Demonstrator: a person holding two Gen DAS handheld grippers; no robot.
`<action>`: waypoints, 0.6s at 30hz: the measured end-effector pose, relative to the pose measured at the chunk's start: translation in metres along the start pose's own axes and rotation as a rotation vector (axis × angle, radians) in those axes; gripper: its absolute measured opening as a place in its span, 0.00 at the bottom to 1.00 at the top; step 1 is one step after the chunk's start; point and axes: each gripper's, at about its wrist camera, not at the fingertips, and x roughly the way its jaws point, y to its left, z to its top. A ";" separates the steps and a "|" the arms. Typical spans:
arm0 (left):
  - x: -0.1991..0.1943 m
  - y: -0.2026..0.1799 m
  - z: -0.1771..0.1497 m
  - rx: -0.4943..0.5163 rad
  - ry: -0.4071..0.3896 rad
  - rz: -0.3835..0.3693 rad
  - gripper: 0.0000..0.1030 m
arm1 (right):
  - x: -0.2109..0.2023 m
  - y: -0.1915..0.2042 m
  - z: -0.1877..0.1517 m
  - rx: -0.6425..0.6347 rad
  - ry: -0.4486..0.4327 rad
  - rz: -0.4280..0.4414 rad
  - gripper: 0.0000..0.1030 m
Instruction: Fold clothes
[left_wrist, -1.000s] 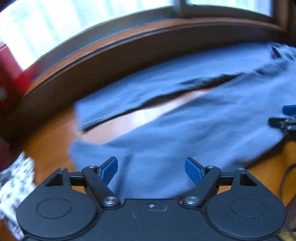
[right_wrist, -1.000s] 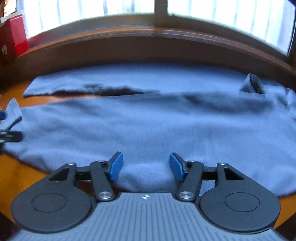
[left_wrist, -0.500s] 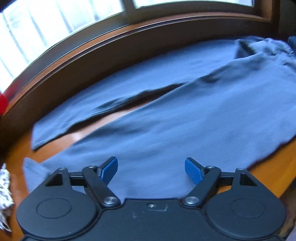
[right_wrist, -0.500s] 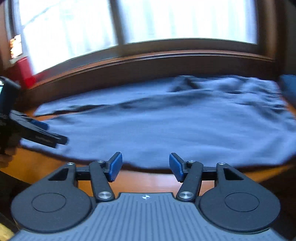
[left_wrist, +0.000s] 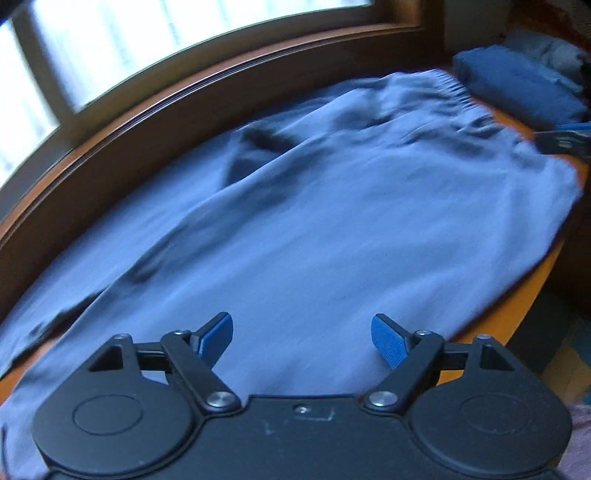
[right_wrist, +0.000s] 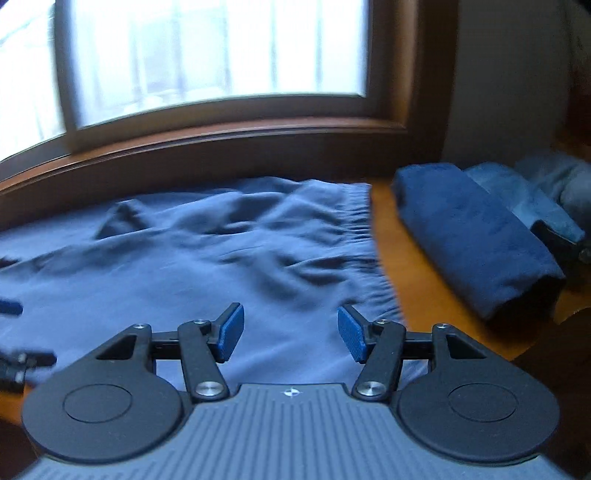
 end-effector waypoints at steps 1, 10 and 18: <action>0.005 -0.010 0.009 0.003 -0.009 -0.019 0.78 | 0.008 -0.010 0.006 0.007 0.012 -0.003 0.58; 0.055 -0.063 0.083 0.016 0.049 -0.043 0.79 | 0.062 -0.077 0.041 -0.015 0.067 0.080 0.58; 0.079 -0.085 0.110 -0.052 0.131 0.040 0.79 | 0.134 -0.127 0.062 -0.059 0.145 0.008 0.49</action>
